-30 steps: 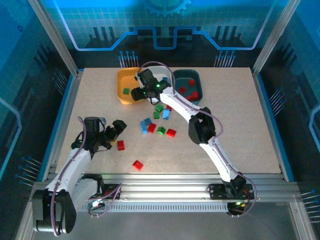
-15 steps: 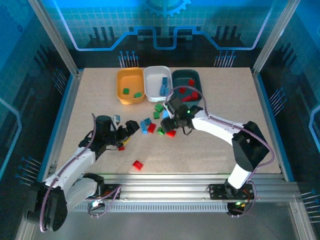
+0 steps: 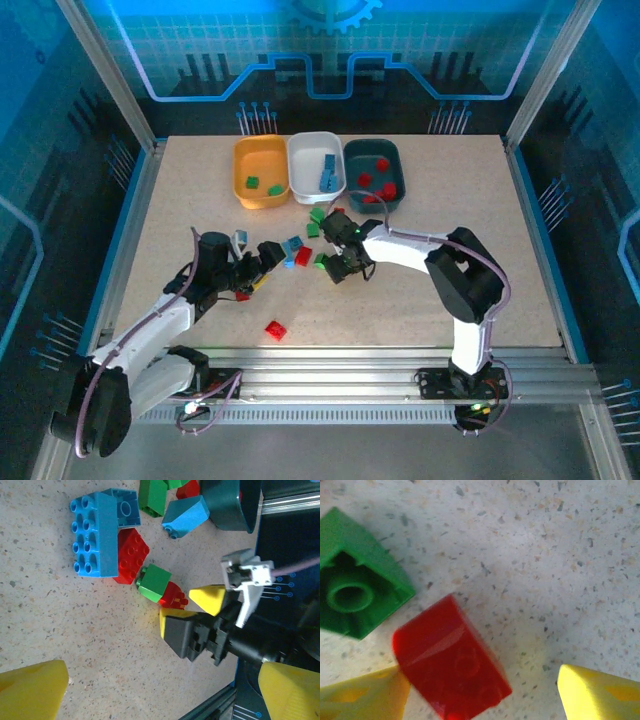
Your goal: Sort the legos into containers by color
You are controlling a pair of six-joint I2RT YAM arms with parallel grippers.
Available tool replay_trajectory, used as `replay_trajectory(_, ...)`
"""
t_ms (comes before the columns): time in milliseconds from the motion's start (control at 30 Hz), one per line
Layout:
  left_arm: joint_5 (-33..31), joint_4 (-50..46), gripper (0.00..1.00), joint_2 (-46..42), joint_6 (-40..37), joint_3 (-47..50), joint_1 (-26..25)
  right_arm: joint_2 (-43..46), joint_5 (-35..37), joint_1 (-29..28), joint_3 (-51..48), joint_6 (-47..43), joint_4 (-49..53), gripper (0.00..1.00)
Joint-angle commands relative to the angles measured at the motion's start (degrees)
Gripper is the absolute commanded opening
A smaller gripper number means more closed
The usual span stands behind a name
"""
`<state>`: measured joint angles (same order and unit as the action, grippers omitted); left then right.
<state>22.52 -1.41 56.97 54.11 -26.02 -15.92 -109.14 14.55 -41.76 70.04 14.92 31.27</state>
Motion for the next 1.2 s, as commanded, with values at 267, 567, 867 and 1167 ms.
replay_trajectory(267,-2.03,-3.02,0.99,-1.61,-0.43,-1.75,-0.38,-2.33,0.04,4.05,2.98,0.58,-0.68,0.46)
replay_trajectory(567,-2.99,-4.42,0.99,0.86,-1.41,-3.05,-0.34,9.25,2.46,4.79,-0.53,3.8,-1.76,0.28)
replay_trajectory(867,-6.37,-14.91,0.99,6.69,-4.71,-8.25,-1.34,0.3,1.25,19.72,19.58,3.36,1.94,0.29)
replay_trajectory(1167,-9.01,-18.34,0.99,10.72,-6.97,-12.49,-3.8,-17.95,-3.81,25.3,46.55,2.06,10.71,0.5)
